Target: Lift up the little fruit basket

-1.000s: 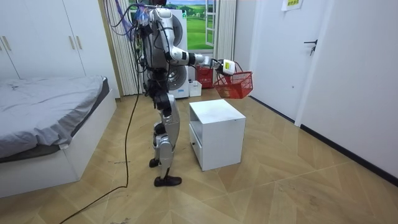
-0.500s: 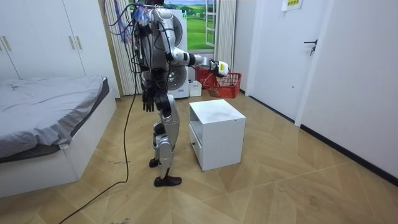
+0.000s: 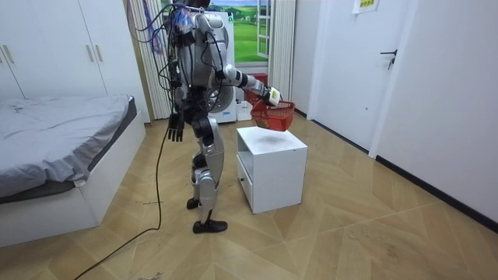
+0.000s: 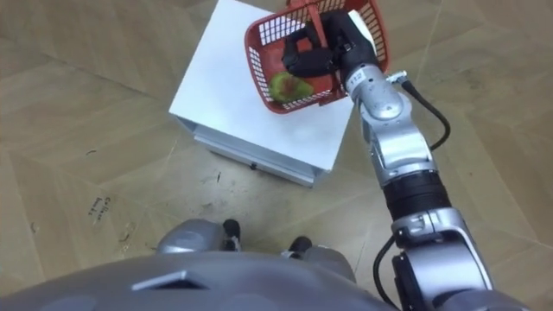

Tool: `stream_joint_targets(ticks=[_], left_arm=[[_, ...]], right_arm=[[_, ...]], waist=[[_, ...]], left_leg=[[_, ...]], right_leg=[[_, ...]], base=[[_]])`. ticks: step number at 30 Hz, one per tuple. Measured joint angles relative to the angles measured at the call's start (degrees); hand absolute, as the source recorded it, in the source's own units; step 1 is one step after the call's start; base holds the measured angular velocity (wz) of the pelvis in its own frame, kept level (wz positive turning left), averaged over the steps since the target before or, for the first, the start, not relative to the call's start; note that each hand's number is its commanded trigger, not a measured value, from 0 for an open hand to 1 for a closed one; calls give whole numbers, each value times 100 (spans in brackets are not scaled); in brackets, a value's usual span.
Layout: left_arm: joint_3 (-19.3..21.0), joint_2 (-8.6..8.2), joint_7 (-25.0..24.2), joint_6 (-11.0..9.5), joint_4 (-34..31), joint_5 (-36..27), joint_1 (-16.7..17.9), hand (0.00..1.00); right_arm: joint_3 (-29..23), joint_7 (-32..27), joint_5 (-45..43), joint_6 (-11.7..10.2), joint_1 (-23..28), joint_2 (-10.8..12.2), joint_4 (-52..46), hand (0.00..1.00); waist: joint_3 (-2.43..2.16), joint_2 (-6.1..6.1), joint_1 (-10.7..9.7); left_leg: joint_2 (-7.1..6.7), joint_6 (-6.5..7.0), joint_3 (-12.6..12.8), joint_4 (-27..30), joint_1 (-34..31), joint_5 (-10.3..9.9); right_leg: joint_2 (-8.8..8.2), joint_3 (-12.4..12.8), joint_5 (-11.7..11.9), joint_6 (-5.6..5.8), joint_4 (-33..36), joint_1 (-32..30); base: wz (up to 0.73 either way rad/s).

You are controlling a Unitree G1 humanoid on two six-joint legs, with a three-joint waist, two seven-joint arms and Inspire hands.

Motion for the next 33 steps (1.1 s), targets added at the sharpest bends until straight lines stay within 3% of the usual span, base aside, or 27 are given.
stream_joint_targets(ticks=[6,7,8,9,10,19,21,33], left_arm=[[-11,10,-35,16,-15,-7,-5,0],[-12,10,-33,15,-16,-9,-6,0],[-22,10,-28,15,-13,-9,-6,0],[-50,11,-2,16,-11,-9,-2,0],[-81,14,16,15,-9,-8,1,0],[-248,17,270,15,164,-65,1,0],[-291,12,338,15,164,-67,1,0],[-410,-57,223,15,164,-66,55,0]], right_arm=[[17,-62,1,0,-54,19,299,100],[17,-83,1,0,-53,17,313,72],[21,-139,10,0,-56,16,339,51],[59,-222,26,-1,-81,7,427,6],[83,-248,36,-1,-123,7,516,0],[170,-523,234,-16,-289,-14,1217,0],[166,-553,258,-27,-291,-29,1217,0],[171,-528,229,-36,-290,-18,1249,0]], waist=[[7,18,84],[7,22,100],[11,28,130],[11,37,149],[12,42,150],[47,120,135],[62,152,141],[38,167,134]], left_leg=[[-21,38,-3,112,-288,-22],[-19,38,-4,119,-332,-22],[-15,39,-4,146,-404,-20],[-12,39,-8,192,-464,-20],[-12,39,-8,197,-480,-20],[-82,44,-13,257,-550,-19],[-97,117,-36,304,-574,-53],[-180,254,-13,474,-629,-134]], right_leg=[[-24,-31,-11,17,125,-274],[-26,-30,-12,19,153,-319],[-27,-30,-13,20,184,-400],[-26,-33,-13,20,186,-439],[-27,-37,-13,20,186,-450],[-127,-104,-47,71,277,-491],[-145,-107,-65,87,329,-501],[-305,-81,-152,199,570,-576]], base=[[2],[0],[0],[0],[5],[4],[5],[2]])
